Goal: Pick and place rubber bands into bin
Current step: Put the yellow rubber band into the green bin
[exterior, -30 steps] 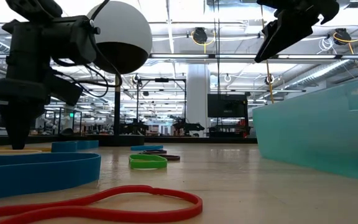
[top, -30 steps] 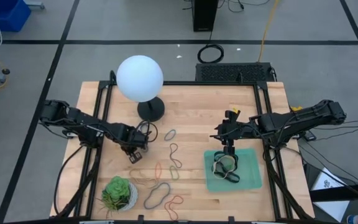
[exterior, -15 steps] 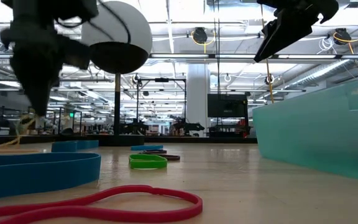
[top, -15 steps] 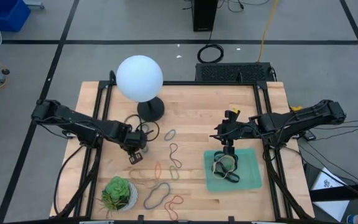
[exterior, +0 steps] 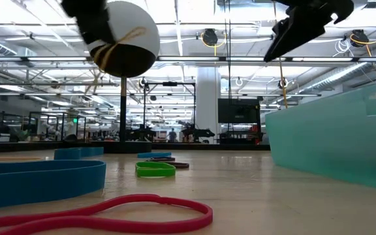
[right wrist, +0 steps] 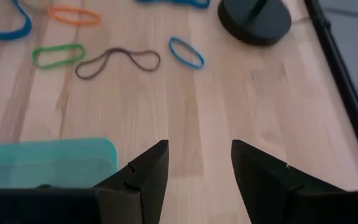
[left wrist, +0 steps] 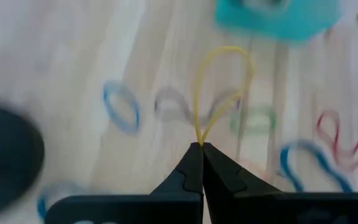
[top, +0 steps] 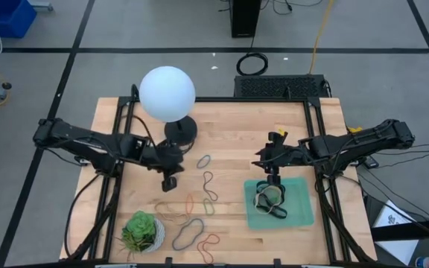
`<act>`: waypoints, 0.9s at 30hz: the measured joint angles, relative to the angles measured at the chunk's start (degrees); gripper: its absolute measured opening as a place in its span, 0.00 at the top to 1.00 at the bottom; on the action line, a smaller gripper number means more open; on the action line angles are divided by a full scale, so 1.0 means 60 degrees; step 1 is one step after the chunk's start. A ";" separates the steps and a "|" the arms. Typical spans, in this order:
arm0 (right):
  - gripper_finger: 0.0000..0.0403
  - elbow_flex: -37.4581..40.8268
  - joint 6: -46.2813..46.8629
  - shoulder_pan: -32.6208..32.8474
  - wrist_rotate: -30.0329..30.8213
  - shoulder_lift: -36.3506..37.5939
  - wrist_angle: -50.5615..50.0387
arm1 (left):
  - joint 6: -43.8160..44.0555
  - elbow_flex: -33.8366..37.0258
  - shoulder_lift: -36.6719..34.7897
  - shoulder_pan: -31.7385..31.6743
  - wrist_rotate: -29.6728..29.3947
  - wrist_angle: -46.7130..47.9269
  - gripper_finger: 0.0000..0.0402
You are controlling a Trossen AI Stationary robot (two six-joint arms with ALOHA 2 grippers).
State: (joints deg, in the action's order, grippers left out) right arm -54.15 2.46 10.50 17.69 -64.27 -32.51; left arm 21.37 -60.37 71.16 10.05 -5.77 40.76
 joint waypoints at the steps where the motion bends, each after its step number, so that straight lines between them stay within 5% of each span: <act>1: 0.58 0.0000 -0.0089 0.0000 0.0000 -0.0003 0.0187 | -0.0249 -0.0040 0.0000 -0.0025 -0.0061 -0.0362 1.00; 10: 0.58 0.0802 -0.0934 0.0000 -0.0118 -0.0010 0.3435 | -0.1761 -0.0049 0.0105 -0.0401 -0.1090 -0.3333 1.00; 19: 0.59 0.2625 -0.1980 -0.0004 -0.1253 -0.0063 0.9101 | -0.2917 -0.0038 0.0496 -0.0584 -0.0985 -0.5401 0.99; 27: 0.60 0.2849 -0.2313 -0.0072 -0.1485 -0.1112 1.1304 | -0.3483 -0.0049 0.1222 -0.0707 -0.0756 -0.6802 0.99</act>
State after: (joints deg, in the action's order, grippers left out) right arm -37.06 -11.42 10.07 8.78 -70.95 35.31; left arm 0.47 -60.66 78.49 5.80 -10.31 -0.05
